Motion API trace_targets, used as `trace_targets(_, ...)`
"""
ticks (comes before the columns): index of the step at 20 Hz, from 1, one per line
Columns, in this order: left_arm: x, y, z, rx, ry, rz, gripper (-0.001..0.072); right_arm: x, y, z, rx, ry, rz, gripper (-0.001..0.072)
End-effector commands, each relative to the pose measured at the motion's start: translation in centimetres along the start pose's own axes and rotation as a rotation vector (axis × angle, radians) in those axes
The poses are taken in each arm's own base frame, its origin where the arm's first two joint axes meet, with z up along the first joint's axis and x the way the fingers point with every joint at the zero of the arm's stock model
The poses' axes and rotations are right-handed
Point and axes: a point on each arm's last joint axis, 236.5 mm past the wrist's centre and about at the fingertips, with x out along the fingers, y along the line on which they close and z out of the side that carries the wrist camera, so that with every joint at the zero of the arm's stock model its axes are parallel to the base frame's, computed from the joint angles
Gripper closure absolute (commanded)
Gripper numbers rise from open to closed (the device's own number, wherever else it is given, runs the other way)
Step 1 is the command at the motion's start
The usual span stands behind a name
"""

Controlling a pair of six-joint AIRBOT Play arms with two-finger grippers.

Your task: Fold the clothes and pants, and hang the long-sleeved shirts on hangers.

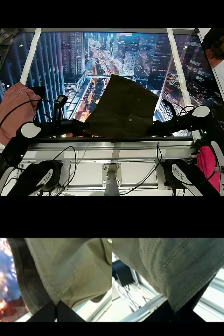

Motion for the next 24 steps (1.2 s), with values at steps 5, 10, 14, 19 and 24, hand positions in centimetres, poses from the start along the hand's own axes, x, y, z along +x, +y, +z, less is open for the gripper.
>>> trace_targets(5, -3.8, -1.6, 12.2, 0.081, -0.33, 0.048, 0.0703, -1.6, 0.5, 5.7, 0.062, -0.255, -0.008, 0.069)
trace_targets(10, 0.5, -3.0, 19.3, 0.115, -0.292, 0.003, 0.0701, -7.0, -0.5, 14.7, 0.192, -0.684, -0.031, 0.0689)
trace_targets(14, 7.7, -0.8, 22.7, 0.099, -0.331, 0.07, 0.0702, -11.5, -2.8, 19.8, 0.264, -0.971, -0.057, 0.0689)
trace_targets(19, 14.4, -0.7, 26.2, 0.202, -0.375, 0.113, 0.0702, -12.5, -6.1, 22.7, 0.366, -1.082, -0.077, 0.0689)
trace_targets(24, 16.2, 5.8, 30.1, 0.047, -0.588, 0.281, 0.0557, -12.8, -9.6, 25.4, 0.41, -1.193, -0.145, 0.0397)
